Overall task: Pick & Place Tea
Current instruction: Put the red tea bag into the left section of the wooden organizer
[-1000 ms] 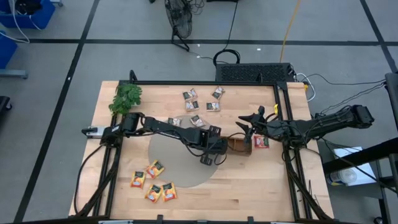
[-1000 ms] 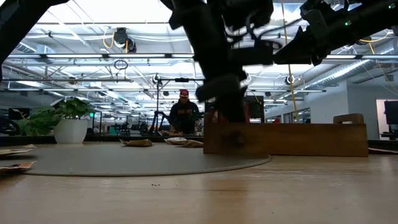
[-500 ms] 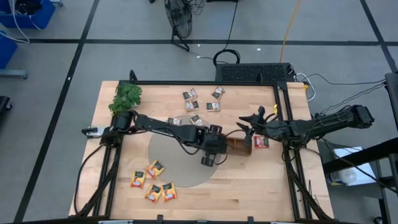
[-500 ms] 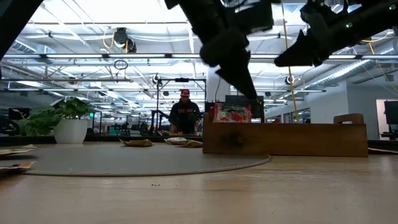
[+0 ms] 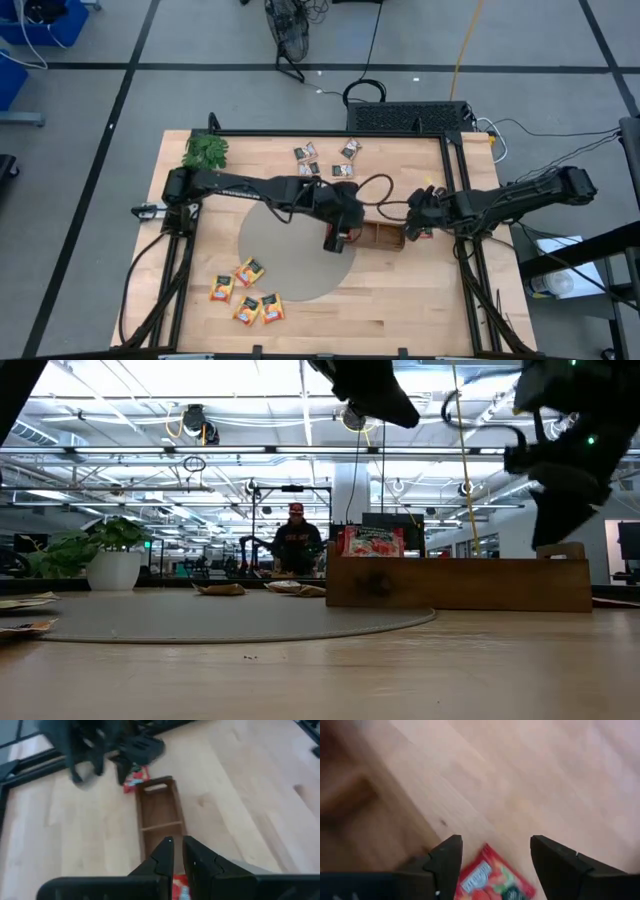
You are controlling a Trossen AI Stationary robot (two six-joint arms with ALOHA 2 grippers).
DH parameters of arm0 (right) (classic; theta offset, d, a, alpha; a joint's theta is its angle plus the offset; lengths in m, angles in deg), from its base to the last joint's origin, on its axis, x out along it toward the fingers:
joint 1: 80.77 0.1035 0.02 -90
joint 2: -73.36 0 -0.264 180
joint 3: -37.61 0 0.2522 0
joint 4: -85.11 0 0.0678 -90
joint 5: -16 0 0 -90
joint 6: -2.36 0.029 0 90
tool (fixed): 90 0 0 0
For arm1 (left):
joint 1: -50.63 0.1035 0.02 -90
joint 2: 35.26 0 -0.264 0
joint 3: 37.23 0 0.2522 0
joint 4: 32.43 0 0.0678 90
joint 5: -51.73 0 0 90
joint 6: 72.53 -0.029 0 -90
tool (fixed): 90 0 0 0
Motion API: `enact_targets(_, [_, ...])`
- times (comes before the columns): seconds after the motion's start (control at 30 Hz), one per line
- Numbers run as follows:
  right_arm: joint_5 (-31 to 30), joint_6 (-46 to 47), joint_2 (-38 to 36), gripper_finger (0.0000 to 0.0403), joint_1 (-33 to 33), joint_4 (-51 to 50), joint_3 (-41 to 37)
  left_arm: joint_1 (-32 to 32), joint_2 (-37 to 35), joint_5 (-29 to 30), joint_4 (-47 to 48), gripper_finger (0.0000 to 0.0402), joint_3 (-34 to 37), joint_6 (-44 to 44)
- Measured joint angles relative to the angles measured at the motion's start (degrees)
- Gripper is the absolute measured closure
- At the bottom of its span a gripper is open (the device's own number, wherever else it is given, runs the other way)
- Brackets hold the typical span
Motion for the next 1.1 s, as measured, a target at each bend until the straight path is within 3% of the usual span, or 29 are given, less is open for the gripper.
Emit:
enact_targets(0.33, [9.2,6.0,9.8,0.0181,0.1,5.0,-1.8,2.4,0.1,0.0,-0.9,0.0355,0.0,0.3])
enact_targets(0.77, [17.0,15.0,23.6,0.0183,0.1,0.0,-1.6,2.4,0.1,-0.1,-1.0,0.0355,0.0,-2.1])
enact_targets(0.93, [21.3,16.2,25.5,0.0212,0.1,-2.0,-1.6,2.4,0.1,-0.1,-1.0,0.0355,0.0,-2.1])
enact_targets(1.1, [23.8,16.1,25.5,0.0266,0.2,-2.6,-1.8,2.4,0.1,-0.1,-0.1,0.0355,0.0,-1.7])
